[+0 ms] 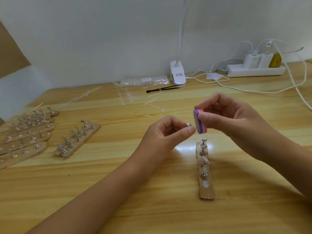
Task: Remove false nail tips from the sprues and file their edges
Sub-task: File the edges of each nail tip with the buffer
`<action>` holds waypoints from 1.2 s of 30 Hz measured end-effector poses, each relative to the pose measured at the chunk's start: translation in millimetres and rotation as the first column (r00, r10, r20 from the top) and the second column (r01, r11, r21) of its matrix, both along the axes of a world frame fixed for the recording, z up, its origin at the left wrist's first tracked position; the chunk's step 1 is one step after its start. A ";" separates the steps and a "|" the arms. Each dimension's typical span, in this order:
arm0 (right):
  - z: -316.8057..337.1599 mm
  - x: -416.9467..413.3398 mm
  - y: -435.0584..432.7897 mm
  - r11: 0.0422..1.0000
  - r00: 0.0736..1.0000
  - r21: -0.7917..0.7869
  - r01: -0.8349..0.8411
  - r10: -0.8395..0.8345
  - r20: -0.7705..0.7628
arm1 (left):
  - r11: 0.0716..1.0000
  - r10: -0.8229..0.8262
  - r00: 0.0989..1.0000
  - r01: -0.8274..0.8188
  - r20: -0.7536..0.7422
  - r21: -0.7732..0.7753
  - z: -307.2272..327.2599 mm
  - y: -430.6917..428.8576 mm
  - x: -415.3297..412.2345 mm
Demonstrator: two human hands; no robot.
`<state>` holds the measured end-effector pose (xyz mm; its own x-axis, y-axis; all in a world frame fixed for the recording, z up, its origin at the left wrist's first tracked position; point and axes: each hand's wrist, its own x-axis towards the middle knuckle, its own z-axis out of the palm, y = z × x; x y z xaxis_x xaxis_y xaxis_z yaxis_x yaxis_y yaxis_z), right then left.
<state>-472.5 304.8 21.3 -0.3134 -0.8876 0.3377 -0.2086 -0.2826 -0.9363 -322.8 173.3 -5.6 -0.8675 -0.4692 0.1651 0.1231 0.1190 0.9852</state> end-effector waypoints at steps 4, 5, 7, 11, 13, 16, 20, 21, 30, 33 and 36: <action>2.4 -2.4 1.1 1.000 1.000 -0.015 0.027 -0.028 -0.005 | 1.000 -0.012 1.000 0.011 0.008 0.022 -0.3 3.9 -0.9; 2.0 -1.5 1.4 1.000 1.000 0.003 0.010 -0.010 -0.019 | 0.999 -0.001 1.000 0.001 0.008 0.038 -0.3 2.9 -1.0; 0.3 2.5 1.5 0.999 0.999 0.039 -0.035 0.037 -0.039 | 0.996 0.022 1.000 -0.023 0.003 0.083 0.0 -0.5 -1.0; -2.3 9.4 -0.6 0.999 0.999 0.036 -0.031 0.032 -0.020 | 0.996 0.028 1.000 -0.027 -0.007 0.085 0.8 -3.2 -0.2; -1.4 9.9 -1.2 1.000 1.000 0.009 0.003 -0.003 0.004 | 0.998 0.014 1.000 -0.013 -0.012 0.060 0.6 -2.4 -0.1; 0.5 8.8 -1.1 0.999 0.999 -0.015 0.030 -0.029 0.036 | 0.999 0.000 1.000 0.001 -0.014 0.052 -0.7 0.0 -1.0; 0.2 9.2 -0.8 0.998 0.999 0.040 -0.044 0.043 0.032 | 0.996 0.014 1.000 -0.012 -0.012 0.084 -0.4 0.1 -1.0; -0.5 9.7 -0.9 0.997 0.998 0.053 -0.056 0.054 0.025 | 0.996 0.014 1.000 -0.013 -0.013 0.085 0.0 -0.4 -0.4; 1.6 6.9 0.0 0.998 0.997 0.038 -0.042 0.040 0.061 | 0.998 0.003 1.000 -0.002 -0.012 0.059 0.3 1.2 -1.1; -0.3 9.1 -0.5 0.996 0.997 0.062 -0.071 0.069 0.032 | 0.996 -0.003 1.000 0.005 -0.020 0.087 -0.2 -0.6 -0.3; 1.1 8.0 -1.6 1.000 0.994 -0.001 0.018 -0.018 0.105 | 0.995 -0.017 0.999 0.021 -0.036 0.100 -0.3 -0.7 -1.3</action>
